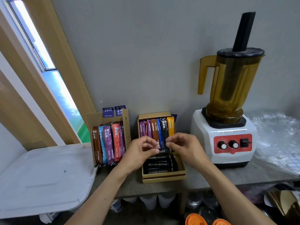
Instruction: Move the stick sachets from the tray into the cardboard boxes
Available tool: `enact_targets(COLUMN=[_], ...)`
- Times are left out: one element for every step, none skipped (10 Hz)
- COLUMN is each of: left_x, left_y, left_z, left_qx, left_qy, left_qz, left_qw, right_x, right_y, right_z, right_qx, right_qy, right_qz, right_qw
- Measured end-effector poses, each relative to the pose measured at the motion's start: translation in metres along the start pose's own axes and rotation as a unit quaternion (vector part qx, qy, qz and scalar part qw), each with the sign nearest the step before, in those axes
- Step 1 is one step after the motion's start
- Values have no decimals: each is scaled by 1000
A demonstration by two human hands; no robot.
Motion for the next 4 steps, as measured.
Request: enact_targets(left_x=[-3, -8, -13, -6], left_y=[2, 5, 12, 20], left_z=[0, 4, 5, 7], left_qx=[14, 24, 37, 68], left_qy=[-18, -47, -86, -96], left_qz=[12, 19, 11, 41], left_qw=[1000, 998, 996, 992], right_x=[18, 29, 33, 28], right_y=[1, 3, 7, 10], right_z=[0, -1, 1, 4], right_qx=[10, 36, 40, 50], right_qy=[24, 58, 123, 144], right_qz=[29, 42, 53, 33], right_qw=[999, 997, 990, 988])
Point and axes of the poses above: each hand's wrist, its own y-axis away from the middle knuckle, its own z-axis out of the palm, x = y × z, the point moved 6 cm from there along -y, towards the middle knuckle, and after that the axes turned 7 degrees about z, right-handed, at the moved point
